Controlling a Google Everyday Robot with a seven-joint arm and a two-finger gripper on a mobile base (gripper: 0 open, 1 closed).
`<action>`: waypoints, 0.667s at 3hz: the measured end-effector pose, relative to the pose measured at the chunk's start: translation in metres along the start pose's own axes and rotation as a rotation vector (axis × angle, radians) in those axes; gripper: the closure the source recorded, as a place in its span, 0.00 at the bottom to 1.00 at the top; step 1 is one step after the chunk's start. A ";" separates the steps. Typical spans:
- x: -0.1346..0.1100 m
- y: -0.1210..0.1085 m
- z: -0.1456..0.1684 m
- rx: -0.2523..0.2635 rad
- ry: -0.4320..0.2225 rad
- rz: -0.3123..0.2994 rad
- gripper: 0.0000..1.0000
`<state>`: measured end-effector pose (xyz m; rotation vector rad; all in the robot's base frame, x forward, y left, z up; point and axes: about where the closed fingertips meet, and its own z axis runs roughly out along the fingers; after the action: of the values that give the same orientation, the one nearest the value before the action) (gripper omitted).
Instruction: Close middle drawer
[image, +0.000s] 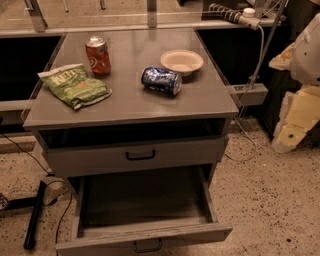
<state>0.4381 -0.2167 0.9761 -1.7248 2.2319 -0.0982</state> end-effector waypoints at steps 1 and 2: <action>-0.001 0.002 0.000 0.008 -0.011 -0.007 0.00; 0.004 0.018 0.015 -0.009 -0.061 -0.020 0.00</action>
Offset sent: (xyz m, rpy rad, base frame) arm -0.0313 0.0044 -0.0562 0.1339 0.0177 0.0717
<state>0.4249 -0.2131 0.9564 -1.7314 2.1755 -0.0399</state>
